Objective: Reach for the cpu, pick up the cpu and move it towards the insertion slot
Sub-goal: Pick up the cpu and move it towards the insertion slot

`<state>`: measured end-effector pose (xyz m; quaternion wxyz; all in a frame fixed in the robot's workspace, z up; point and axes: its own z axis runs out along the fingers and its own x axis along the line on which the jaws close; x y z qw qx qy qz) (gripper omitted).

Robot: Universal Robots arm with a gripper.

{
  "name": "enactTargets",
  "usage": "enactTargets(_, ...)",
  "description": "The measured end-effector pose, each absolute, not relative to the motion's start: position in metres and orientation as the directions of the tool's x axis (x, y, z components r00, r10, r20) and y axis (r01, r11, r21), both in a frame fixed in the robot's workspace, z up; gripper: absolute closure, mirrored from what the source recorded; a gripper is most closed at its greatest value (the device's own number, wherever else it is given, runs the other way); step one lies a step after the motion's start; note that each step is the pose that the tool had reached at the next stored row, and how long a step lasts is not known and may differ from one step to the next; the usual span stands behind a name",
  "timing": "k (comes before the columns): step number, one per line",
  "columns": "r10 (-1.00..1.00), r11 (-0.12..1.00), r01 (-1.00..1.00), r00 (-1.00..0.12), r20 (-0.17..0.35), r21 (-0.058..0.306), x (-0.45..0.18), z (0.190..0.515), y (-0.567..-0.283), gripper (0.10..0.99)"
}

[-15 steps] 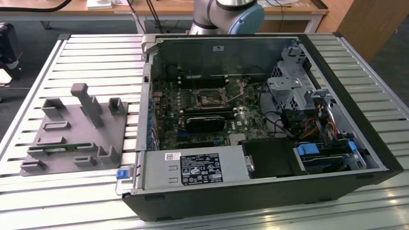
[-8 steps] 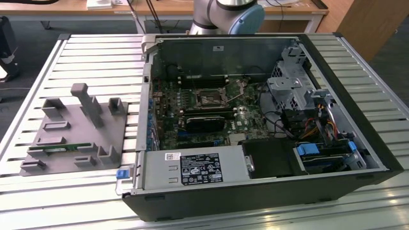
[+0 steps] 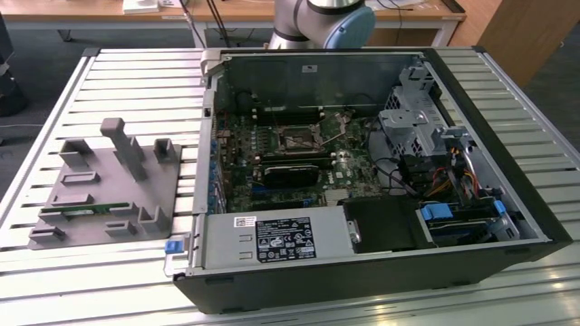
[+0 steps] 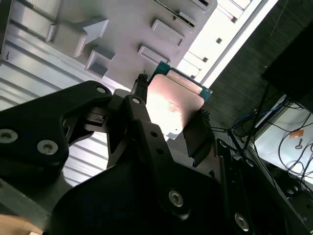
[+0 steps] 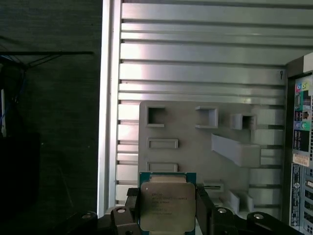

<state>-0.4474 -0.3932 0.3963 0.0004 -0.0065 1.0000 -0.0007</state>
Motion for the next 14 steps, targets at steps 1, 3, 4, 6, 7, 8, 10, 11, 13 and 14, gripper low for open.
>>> enactTargets(1,-0.013,1.0,-0.013,-1.0,-0.001,-0.002,-0.447,0.398,-0.393,0.545)
enactTargets(3,-0.013,1.0,-0.013,-1.0,-0.001,-0.003,-0.447,0.401,-0.393,0.545)
enactTargets(4,-0.013,1.0,-0.013,-1.0,-0.001,-0.004,-0.447,0.402,-0.393,0.545)
enactTargets(6,-0.013,1.0,-0.013,-1.0,0.0,-0.008,-0.447,0.404,-0.393,0.545)
enactTargets(7,-0.013,1.0,-0.013,-1.0,0.0,-0.012,-0.446,0.405,-0.393,0.545)
enactTargets(8,-0.013,1.0,-0.013,-1.0,0.001,-0.016,-0.446,0.406,-0.393,0.545)
enactTargets(10,-0.013,1.0,-0.013,-1.0,0.002,-0.023,-0.443,0.407,-0.393,0.545)
enactTargets(11,-0.013,1.0,-0.013,-1.0,0.003,-0.025,-0.44,0.407,-0.393,0.545)
enactTargets(13,-0.013,1.0,-0.013,-1.0,0.003,-0.025,-0.434,0.407,-0.393,0.545)
enactTargets(14,-0.013,1.0,-0.013,-1.0,0.003,-0.025,-0.431,0.407,-0.393,0.545)
